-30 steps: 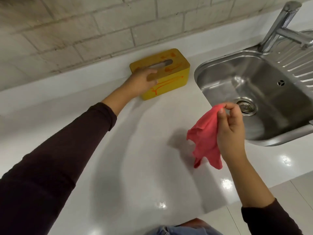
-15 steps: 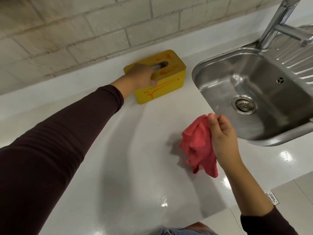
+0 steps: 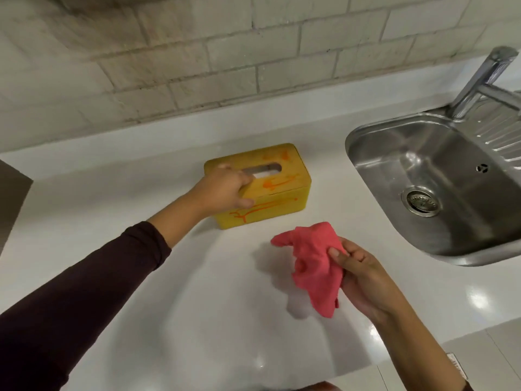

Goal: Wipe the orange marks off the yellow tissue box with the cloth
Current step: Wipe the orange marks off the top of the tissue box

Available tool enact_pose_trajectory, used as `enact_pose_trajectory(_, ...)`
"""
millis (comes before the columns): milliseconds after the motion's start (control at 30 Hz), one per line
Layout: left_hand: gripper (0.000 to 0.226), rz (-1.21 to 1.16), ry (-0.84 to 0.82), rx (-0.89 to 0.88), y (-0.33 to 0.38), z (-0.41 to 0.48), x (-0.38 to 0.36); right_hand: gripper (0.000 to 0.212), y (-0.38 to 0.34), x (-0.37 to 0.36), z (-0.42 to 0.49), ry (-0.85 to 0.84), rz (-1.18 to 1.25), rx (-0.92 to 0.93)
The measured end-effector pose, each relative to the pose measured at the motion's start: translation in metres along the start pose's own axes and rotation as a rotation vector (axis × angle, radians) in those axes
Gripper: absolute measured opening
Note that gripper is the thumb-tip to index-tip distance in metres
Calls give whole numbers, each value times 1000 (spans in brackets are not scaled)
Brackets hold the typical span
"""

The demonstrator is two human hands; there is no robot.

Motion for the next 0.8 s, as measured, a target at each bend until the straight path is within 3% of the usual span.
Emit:
enact_pose_trajectory(267, 41, -116, 68, -33, -8, -111, -11, 46, 41, -44, -24, 156, -237, 64)
enact_pose_trajectory(467, 49, -135, 105, -23, -14, -178, -25, 28, 62, -77, -40, 181, -315, 67)
enact_pose_trajectory(633, 55, -179, 97, 24, -20, -222, -39, 27, 75, -111, -55, 152, -431, 72)
enact_pose_trajectory(800, 62, -177, 101, 34, -23, -257, -50, 20, 80, -132, -76, 205, -665, 211)
Point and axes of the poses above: each hand's wrist, its own z-axis towards the middle knuckle, its own x-axis out of the back of the hand, y = z × x, the point moved 7 cm from there along z, towards the middle knuckle, and after that the axes turned 5 degrees about -y, right-handed, at the moved point
